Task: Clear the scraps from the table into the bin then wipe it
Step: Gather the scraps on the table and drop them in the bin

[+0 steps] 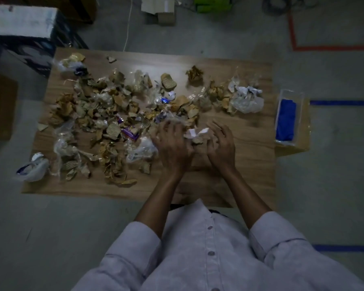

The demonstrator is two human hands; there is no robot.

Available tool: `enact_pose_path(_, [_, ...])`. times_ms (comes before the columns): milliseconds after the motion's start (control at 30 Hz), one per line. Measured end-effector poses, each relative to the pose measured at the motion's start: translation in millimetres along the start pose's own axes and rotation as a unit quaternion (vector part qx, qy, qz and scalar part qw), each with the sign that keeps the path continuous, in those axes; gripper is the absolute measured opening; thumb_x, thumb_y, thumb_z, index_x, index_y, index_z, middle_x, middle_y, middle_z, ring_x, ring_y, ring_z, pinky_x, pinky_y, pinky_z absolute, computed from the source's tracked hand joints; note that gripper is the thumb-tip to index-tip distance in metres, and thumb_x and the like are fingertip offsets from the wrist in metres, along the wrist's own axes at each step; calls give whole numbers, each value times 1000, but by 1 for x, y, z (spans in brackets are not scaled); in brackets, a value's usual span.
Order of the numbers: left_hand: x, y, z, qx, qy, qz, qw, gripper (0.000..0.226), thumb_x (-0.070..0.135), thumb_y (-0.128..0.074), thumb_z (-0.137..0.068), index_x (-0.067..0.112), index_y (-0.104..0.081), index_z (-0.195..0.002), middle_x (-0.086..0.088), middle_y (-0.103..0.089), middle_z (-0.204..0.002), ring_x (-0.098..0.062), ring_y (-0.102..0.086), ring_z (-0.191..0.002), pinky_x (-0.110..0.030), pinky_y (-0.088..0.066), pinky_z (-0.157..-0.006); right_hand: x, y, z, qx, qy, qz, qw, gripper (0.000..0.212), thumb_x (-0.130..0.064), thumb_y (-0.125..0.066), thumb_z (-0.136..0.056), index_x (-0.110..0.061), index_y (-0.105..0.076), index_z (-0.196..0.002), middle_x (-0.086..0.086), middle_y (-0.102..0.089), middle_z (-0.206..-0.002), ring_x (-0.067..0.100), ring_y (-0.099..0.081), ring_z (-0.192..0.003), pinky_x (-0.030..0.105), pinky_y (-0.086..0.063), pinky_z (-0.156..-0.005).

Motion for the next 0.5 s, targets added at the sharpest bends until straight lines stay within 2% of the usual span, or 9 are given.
enact_pose_path(100, [41,-55,-16,-125,-122,25,984,52,28,-53,-86,11,-60,-135,-15,-57,-143,-40,-41,-140,-57,-30,-112,29,21,-8,49,-65,-20,997,55,6,-58,-83,-9,-61,-137,9,-57,-142,28,-55,-130,51,-52,-99])
enact_pose_path(167, [56,-96,-26,-214,-169,2,962,59,38,-45,-95,14,-49,-149,-15,-43,-157,-44,-29,-148,-61,-27,-116,48,33,-19,75,-117,-23,990,61,6,-55,-79,-10,-61,-138,9,-56,-146,26,-51,-135,49,-46,-108])
enact_pose_path(233, [64,-132,-38,-278,-193,-33,940,67,47,-42,-99,21,-30,-160,-15,-23,-167,-44,-12,-154,-65,-15,-120,64,45,-35,103,-145,-7,984,61,-1,-56,-79,-13,-60,-138,6,-53,-150,23,-45,-140,47,-39,-115])
enact_pose_path(333, [70,-170,-67,-296,-209,-44,931,77,57,-44,-98,34,-10,-163,-11,3,-171,-42,6,-156,-65,2,-122,96,55,-74,155,-146,49,976,52,-20,-64,-90,-20,-58,-142,3,-47,-156,23,-39,-147,44,-32,-120])
enact_pose_path(433, [78,-199,-107,-273,-219,-47,936,75,65,-36,-97,40,-8,-162,-7,8,-171,-41,10,-155,-68,3,-120,138,49,-118,173,-160,80,969,53,-46,-62,-94,-26,-58,-143,7,-43,-159,29,-36,-149,47,-29,-121])
enact_pose_path(500, [80,-219,-129,-278,-223,-51,933,77,71,-30,-94,42,-7,-162,-5,11,-171,-42,12,-155,-71,4,-117,164,40,-145,153,-162,72,972,59,-60,-60,-93,-27,-58,-143,7,-41,-161,30,-32,-151,48,-26,-123])
Point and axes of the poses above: each hand's wrist, its own z-axis away from the middle knuckle, its own y-axis out of the back of the hand, x = y × z, the point moved 6 cm from there along -z, towards the middle knuckle
